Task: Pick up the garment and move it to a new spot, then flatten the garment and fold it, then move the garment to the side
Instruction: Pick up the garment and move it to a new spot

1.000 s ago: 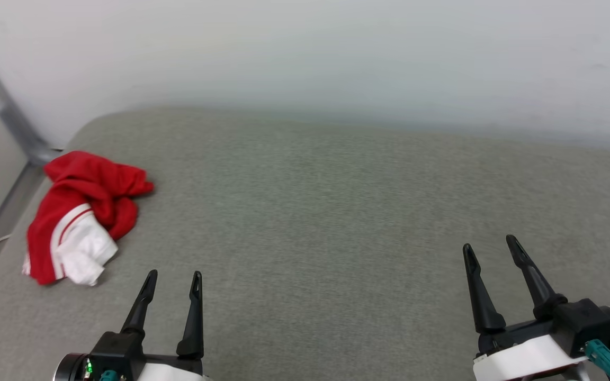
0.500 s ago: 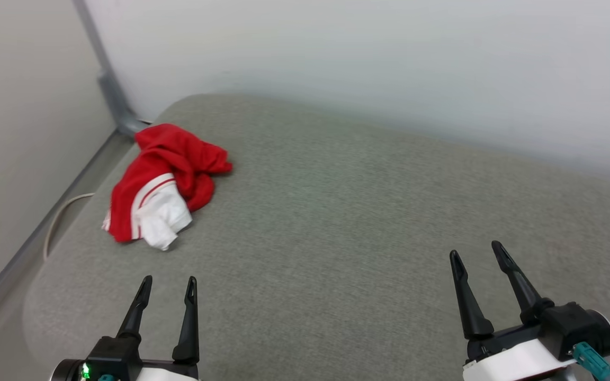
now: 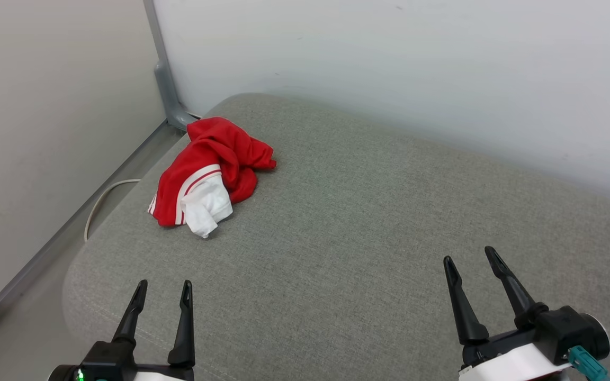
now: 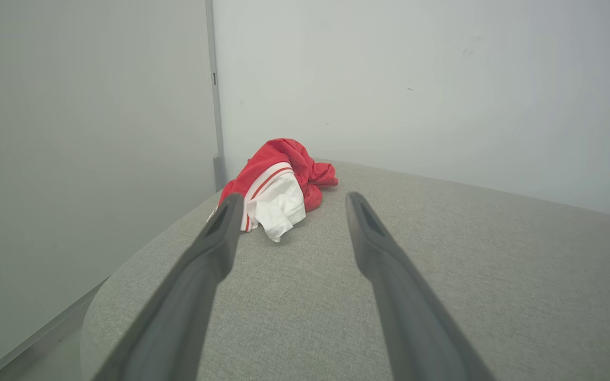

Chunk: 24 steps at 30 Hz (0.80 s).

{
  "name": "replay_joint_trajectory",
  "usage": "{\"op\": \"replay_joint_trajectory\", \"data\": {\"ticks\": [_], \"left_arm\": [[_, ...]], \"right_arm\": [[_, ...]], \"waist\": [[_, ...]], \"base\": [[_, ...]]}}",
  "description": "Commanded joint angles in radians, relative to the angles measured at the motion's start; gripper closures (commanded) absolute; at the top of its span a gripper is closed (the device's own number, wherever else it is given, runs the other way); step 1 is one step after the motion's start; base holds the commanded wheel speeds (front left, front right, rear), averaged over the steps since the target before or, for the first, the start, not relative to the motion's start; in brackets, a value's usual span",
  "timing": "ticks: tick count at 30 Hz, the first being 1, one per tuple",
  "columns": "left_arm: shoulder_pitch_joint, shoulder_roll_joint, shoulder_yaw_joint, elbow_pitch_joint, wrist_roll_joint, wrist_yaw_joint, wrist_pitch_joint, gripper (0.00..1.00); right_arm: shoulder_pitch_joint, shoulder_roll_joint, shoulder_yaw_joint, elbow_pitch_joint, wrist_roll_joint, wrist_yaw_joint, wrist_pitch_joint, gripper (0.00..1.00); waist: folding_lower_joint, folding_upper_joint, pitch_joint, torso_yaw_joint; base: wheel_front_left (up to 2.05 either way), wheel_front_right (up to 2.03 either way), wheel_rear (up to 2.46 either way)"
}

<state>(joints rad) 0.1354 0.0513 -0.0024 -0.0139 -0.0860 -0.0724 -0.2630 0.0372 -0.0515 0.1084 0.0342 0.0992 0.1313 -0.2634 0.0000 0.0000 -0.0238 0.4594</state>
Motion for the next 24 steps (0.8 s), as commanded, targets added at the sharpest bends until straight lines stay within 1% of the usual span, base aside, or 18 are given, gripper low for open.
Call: {"op": "replay_joint_trajectory", "data": {"ticks": [1,6,10,15,19,21,24], "left_arm": [[0.004,-0.002,0.000,-0.005,-0.005,-0.004,-0.003,0.00],[-0.007,-0.002,0.007,0.008,-0.047,-0.008,-0.003,0.00],[-0.043,-0.002,0.036,0.010,-0.071,-0.016,-0.003,0.00],[-0.124,0.006,0.045,0.074,-0.023,-0.036,-0.003,0.00],[-0.223,0.043,0.069,0.154,-0.022,-0.046,-0.003,0.00],[-0.291,0.085,0.079,0.222,-0.036,-0.051,-0.003,0.00],[-0.406,0.166,0.082,0.342,-0.063,-0.056,0.001,0.00]], "right_arm": [[0.004,0.002,0.000,0.000,0.005,-0.001,-0.002,0.00],[-0.007,0.002,0.003,-0.004,-0.008,-0.001,-0.002,0.00],[-0.021,0.002,0.000,-0.012,-0.032,-0.001,-0.002,0.00],[-0.052,0.002,-0.022,-0.017,-0.071,-0.001,-0.002,0.00],[-0.073,0.002,-0.031,-0.028,-0.103,-0.001,-0.002,0.00],[-0.089,0.002,-0.044,-0.031,-0.116,-0.001,-0.002,0.00],[-0.109,0.002,-0.053,-0.036,-0.135,-0.001,-0.002,0.00]], "waist": [[0.0000,0.0000,0.003,0.000],[0.0000,0.0000,0.024,-0.015],[0.0000,0.0000,0.067,-0.036],[0.0000,0.0000,0.149,-0.070],[0.0000,0.0000,0.223,-0.097],[0.0000,0.0000,0.260,-0.111],[0.0000,0.0000,0.315,-0.131]], "base": [[0.00,0.00,0.00],[0.00,0.00,0.00],[0.00,0.00,0.00],[0.00,0.00,0.00],[0.00,0.00,0.00],[0.00,0.00,0.00],[0.00,0.00,0.00]]}}
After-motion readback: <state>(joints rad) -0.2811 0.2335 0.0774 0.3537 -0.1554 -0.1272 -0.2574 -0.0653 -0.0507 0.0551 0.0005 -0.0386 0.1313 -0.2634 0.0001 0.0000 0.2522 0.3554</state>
